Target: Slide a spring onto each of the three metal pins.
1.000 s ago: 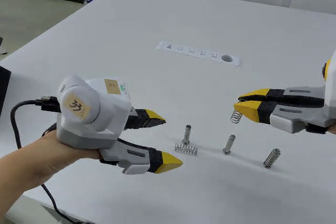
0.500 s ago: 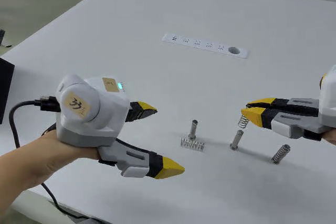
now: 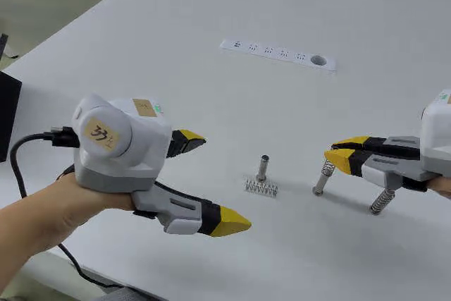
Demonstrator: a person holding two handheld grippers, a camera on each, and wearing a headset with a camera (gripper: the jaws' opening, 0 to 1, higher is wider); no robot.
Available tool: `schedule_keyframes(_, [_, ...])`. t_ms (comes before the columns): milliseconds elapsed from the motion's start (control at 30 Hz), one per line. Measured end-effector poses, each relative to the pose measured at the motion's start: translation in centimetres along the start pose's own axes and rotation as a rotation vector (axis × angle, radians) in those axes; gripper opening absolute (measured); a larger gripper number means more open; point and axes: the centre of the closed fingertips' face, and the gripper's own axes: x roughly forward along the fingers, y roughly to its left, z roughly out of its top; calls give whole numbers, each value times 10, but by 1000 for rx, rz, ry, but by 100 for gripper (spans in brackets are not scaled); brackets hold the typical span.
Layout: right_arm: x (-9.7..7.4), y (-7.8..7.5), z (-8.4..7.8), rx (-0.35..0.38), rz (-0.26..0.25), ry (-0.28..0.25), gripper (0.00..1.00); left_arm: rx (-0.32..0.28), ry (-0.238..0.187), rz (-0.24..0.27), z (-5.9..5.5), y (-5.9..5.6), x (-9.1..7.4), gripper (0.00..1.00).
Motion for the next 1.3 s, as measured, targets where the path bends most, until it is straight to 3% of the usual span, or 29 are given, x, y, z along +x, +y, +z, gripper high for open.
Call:
schedule_keyframes(167, [5, -1, -11, 14, -14, 6, 11, -22, -22, -4, 2, -6, -4, 89])
schedule_keyframes(367, [15, -2, -28, 20, -31, 28, 11, -33, -3, 5, -5, -4, -8, 88])
schedule_keyframes(667, [22, -2, -42, 38, -38, 55, 11, -53, -5, 2, -6, -6, -10, 86])
schedule_keyframes(700, [22, 0, -39, 53, -28, 38, 11, -52, -8, 3, -5, -6, -10, 86])
schedule_keyframes(1000, [22, 0, -42, 56, -25, 57, 12, -51, -5, 2, -5, -6, -10, 85])
schedule_keyframes(1133, [20, 0, -43, 49, -33, 67, 19, -51, -6, 2, -4, -7, -11, 85])
schedule_keyframes(1300, [10, 1, -26, 38, -50, 10, 20, -66, -10, -1, -5, -8, -11, 86])
